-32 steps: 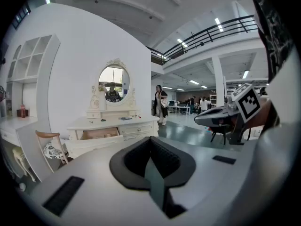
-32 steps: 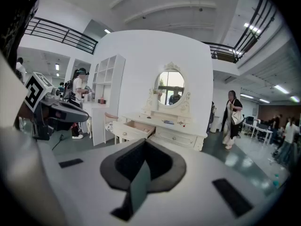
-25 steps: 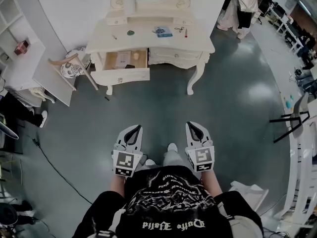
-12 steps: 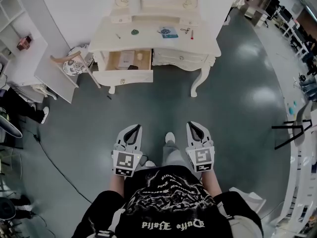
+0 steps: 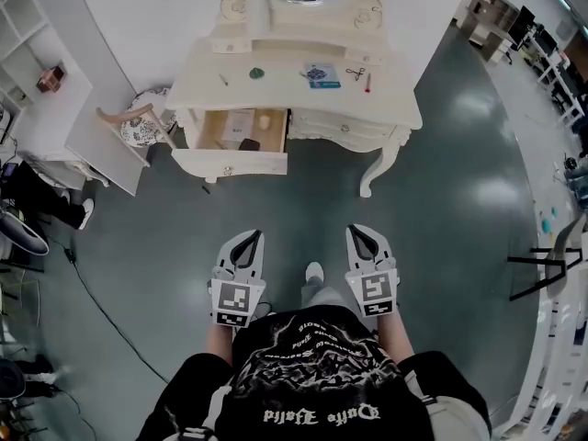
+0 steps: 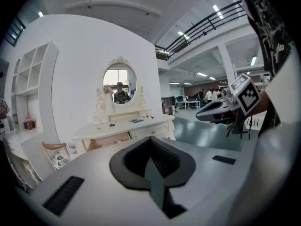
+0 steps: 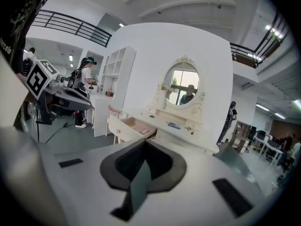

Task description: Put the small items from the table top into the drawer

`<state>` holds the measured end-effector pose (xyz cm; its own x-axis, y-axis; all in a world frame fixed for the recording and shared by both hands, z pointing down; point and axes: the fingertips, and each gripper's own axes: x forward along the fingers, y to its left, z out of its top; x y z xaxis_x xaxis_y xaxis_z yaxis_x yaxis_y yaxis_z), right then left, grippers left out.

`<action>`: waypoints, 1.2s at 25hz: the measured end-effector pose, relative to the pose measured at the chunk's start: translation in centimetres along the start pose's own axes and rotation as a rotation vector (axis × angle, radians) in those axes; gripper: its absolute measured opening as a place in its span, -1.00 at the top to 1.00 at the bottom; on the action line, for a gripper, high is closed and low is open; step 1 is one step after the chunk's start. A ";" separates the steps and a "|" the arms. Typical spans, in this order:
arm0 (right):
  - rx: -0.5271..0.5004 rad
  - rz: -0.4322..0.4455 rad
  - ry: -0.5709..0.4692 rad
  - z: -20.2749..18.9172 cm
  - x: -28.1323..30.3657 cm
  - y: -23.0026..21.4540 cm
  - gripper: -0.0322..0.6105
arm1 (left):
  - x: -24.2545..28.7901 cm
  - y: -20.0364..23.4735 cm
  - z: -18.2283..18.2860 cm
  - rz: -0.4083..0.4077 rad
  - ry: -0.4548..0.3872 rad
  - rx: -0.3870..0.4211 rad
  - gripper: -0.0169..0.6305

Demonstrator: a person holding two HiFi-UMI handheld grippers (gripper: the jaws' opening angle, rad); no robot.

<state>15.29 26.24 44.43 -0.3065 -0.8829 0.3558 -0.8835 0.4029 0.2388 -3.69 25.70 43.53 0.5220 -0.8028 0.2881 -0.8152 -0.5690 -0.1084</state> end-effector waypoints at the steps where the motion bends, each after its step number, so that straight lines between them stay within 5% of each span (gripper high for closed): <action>1: 0.000 0.003 0.002 0.0 0.5 -0.5 0.87 | 0.6 0.1 0.2 0.002 0.000 -0.004 0.90; 30: -0.031 0.162 -0.009 -0.4 10.5 -12.1 0.87 | 14.5 -1.0 3.8 0.101 0.049 -0.054 0.90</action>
<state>22.88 12.22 45.62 -0.4473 -0.8080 0.3834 -0.8111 0.5472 0.2068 5.64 13.90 44.20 0.4244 -0.8454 0.3242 -0.8762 -0.4737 -0.0883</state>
